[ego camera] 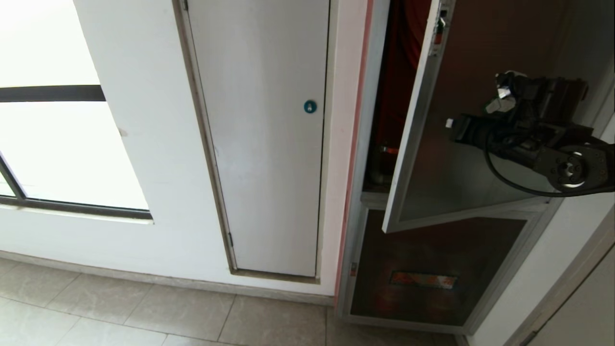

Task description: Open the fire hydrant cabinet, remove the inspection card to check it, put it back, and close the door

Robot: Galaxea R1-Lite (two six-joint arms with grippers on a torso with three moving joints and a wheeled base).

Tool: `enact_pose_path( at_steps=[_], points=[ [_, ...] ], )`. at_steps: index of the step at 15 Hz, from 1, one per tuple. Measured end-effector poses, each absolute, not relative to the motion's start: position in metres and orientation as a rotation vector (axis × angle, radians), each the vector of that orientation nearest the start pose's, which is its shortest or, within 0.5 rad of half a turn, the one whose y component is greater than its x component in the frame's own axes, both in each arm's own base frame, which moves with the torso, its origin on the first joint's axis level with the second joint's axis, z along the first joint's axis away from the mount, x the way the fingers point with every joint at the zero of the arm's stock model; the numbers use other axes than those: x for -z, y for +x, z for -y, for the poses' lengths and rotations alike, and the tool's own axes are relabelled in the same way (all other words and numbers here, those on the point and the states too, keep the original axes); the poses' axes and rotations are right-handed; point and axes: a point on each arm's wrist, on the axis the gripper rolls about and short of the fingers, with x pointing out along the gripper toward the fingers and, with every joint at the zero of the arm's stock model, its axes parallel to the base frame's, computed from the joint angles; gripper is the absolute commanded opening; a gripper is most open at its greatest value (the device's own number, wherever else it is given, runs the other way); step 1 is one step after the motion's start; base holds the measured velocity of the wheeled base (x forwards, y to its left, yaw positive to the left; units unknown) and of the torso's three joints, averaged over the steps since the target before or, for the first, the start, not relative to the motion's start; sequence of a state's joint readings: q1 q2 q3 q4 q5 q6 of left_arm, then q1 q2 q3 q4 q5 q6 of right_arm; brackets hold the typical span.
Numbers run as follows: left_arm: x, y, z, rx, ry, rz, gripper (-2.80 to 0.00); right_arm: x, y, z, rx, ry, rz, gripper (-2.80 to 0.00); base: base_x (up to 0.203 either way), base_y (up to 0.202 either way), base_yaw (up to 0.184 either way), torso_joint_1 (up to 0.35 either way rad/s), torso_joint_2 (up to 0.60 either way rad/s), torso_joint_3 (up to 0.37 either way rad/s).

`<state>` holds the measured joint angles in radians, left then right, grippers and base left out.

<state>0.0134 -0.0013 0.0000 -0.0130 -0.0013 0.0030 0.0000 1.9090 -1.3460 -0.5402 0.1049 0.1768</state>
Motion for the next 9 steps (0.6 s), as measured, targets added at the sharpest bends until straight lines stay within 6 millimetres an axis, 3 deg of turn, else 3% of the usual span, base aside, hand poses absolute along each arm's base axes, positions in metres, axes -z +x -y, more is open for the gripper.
enact_pose_path(
  at_steps=[2, 5, 9],
  points=[
    [-0.077, -0.023, 0.000, -0.012, 0.003, 0.014, -2.80, -0.244, 0.393, -0.002, -0.101, 0.179, -0.055, -2.80, 0.000, 0.000, 0.000, 0.000, 0.00, 0.000],
    [-0.077, -0.023, 0.000, -0.012, 0.003, 0.014, -2.80, -0.243, 0.376, -0.002, -0.100, 0.178, -0.076, -2.80, 0.000, 0.000, 0.000, 0.000, 0.00, 0.000],
    [-0.077, -0.023, 0.000, -0.012, 0.003, 0.015, -2.80, -0.264, 0.319, -0.002, -0.102, 0.175, -0.049, -2.80, 0.000, 0.000, 0.000, 0.000, 0.00, 0.000]
  ],
)
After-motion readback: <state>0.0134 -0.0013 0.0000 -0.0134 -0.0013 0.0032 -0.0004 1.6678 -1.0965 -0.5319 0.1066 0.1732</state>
